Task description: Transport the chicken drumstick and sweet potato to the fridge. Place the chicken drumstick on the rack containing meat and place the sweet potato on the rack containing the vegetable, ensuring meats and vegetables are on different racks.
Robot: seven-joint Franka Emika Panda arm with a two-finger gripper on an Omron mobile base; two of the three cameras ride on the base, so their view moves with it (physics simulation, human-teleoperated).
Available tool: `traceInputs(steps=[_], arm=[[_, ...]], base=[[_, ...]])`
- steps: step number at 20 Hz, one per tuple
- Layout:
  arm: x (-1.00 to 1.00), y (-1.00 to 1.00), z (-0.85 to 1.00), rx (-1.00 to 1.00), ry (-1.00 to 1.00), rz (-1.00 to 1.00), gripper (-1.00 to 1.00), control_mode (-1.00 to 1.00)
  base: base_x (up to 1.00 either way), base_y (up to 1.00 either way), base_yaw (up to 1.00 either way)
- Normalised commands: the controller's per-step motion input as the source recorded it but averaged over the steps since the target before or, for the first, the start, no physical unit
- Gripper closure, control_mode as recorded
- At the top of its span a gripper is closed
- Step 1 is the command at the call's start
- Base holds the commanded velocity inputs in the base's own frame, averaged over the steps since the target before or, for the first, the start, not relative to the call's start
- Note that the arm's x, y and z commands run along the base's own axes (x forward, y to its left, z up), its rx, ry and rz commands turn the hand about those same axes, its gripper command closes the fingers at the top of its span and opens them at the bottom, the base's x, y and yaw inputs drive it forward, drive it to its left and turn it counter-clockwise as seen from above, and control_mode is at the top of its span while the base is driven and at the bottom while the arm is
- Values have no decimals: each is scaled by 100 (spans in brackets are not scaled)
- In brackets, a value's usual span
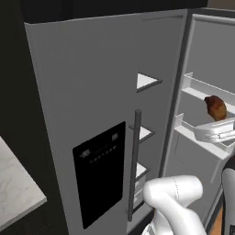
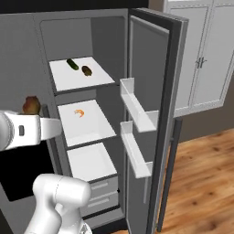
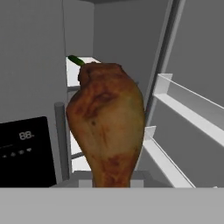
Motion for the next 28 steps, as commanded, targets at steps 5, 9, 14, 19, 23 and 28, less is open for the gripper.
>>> traceInputs(steps=[5,9,14,19,23,28], arm=[[0,0,0,0,0,0,100,100],[0,0,0,0,0,0,100,100],[0,0,0,0,0,0,100,100],[0,0,-1,0,0,0,100,-100],[0,0,-13,0,5,0,100,-100],[15,0,-46,0,14,0,100,-100]], base=[[100,0,1],[61,-14,17],[46,-7,23],[21,0,10],[0,0,0],[0,0,0]])
